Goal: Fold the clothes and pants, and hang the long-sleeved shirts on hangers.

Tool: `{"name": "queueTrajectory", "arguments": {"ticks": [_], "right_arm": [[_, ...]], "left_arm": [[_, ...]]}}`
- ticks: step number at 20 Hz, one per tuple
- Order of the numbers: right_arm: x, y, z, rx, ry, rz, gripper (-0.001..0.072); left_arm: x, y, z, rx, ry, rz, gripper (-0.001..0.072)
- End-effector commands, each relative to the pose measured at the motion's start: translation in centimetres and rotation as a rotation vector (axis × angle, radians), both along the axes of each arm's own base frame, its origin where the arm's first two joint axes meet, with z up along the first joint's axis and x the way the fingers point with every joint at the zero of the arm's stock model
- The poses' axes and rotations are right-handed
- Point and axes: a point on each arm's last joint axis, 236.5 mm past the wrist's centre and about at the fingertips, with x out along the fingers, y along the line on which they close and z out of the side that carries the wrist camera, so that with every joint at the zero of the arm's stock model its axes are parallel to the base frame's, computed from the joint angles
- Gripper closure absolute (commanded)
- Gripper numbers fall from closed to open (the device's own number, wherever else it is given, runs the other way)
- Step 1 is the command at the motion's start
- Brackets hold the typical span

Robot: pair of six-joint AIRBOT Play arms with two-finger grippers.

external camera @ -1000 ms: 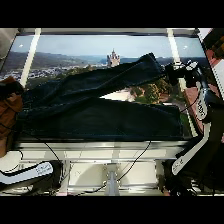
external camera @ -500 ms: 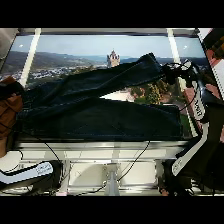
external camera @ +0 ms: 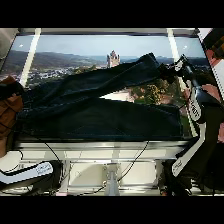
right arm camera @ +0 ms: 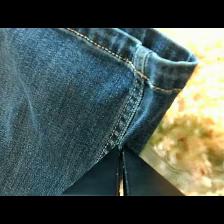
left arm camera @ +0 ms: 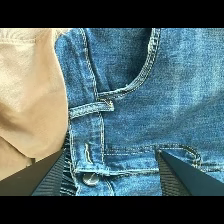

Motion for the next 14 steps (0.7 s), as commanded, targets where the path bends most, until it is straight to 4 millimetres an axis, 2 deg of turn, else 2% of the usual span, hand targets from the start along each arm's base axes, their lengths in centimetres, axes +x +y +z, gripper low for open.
{"name": "queueTrajectory", "arguments": {"ticks": [1,5,7,12,14], "right_arm": [[-0.7,-0.8,0.6,-0.024,0.022,0.006,0.0693],[-3.3,-2.0,2.7,-0.071,0.103,0.027,0.0694],[-6.1,-1.9,2.6,-0.077,0.216,0.057,0.0694],[-13.9,0.0,2.1,-0.065,0.533,0.194,0.0693],[-16.0,0.6,2.3,-0.067,0.624,0.230,0.0694]], "left_arm": [[0.0,0.1,0.0,0.001,0.000,0.001,0.0079],[0.1,0.1,0.0,0.002,-0.003,0.001,0.0079],[0.1,0.1,0.0,0.002,-0.003,0.001,0.0079],[0.3,0.2,0.1,0.006,-0.013,0.002,0.0079],[0.3,0.2,0.1,0.007,-0.013,0.002,0.0079]]}}
